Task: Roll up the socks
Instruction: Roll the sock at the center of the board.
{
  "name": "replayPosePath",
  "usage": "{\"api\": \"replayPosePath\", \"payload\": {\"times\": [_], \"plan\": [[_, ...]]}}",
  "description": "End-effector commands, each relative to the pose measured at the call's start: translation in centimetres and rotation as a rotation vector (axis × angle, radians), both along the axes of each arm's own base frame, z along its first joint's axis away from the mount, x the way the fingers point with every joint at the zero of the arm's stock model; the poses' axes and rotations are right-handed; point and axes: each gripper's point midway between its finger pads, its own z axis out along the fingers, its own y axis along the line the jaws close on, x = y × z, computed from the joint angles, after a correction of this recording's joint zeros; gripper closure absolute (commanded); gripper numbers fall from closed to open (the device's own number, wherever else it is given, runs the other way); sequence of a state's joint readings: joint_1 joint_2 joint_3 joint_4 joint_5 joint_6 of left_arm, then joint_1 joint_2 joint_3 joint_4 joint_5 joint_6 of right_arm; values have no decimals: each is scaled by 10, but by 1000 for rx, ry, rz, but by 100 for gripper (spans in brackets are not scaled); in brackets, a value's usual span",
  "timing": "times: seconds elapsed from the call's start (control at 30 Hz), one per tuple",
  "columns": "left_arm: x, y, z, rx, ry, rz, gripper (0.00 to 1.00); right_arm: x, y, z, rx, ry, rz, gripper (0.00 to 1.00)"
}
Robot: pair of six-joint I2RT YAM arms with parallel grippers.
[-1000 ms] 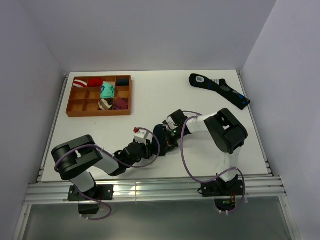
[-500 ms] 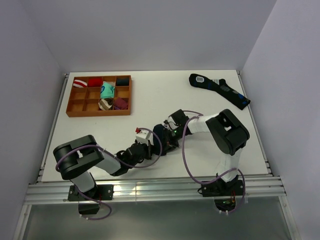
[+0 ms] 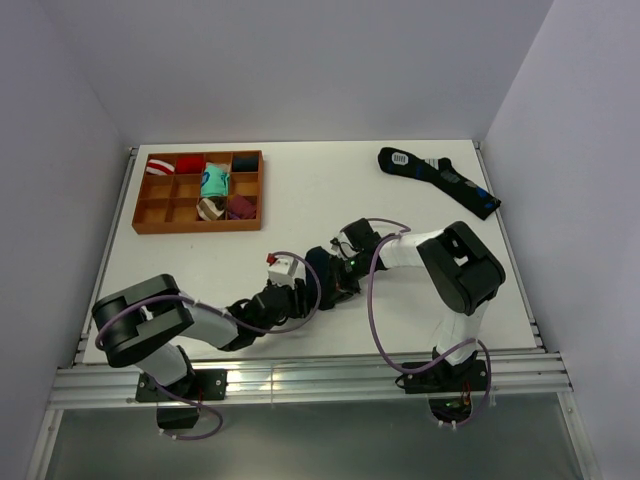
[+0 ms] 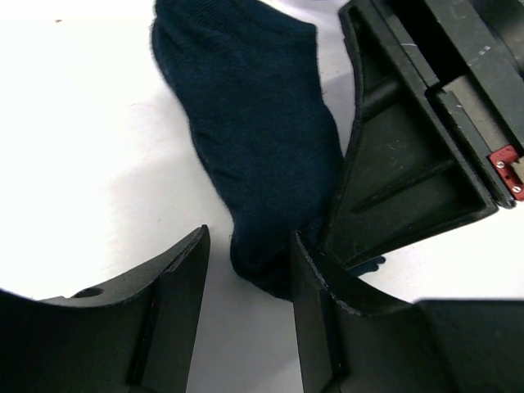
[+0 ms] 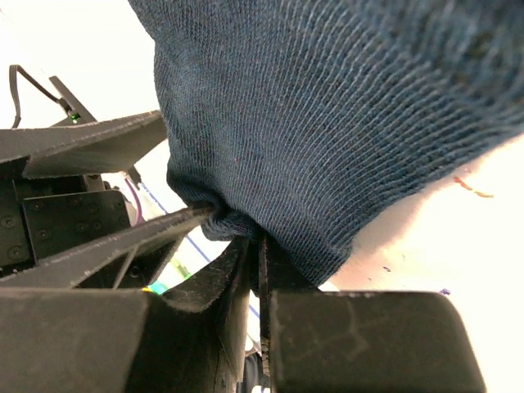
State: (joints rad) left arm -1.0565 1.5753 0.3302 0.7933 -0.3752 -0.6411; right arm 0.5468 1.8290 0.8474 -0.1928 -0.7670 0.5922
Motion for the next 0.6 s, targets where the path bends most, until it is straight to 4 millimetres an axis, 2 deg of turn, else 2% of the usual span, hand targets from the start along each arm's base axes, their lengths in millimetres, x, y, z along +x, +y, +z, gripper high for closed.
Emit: {"api": "replayPosePath", "payload": {"times": [0.0,0.1,0.13,0.17,0.23,0.27,0.3,0.37,0.4,0.57], "plan": [[-4,20,-15,63,47,63,50,11,-15,-19,-101,-78,-17,89],[-7,23,-10,22,58,78,51,12,-13,-17,-101,-89,-9,90],[-9,22,-2,-14,47,71,50,12,-12,-16,-95,-86,-6,90],[-15,28,-5,-20,49,57,50,11,-11,-16,-94,-78,-2,90],[-18,24,8,-78,20,20,48,10,-11,-19,-107,-58,3,90],[-21,28,5,-64,9,2,47,11,-11,-19,-110,-56,8,91],[-22,24,11,-93,-9,-17,47,11,-11,-19,-112,-50,8,91],[-28,21,10,-104,-13,-59,47,12,-10,-17,-117,-37,10,91],[-27,17,19,-142,-35,-71,45,12,-9,-16,-116,-34,13,91],[-26,6,16,-136,-40,-104,44,11,-5,-11,-101,8,20,91]]}}
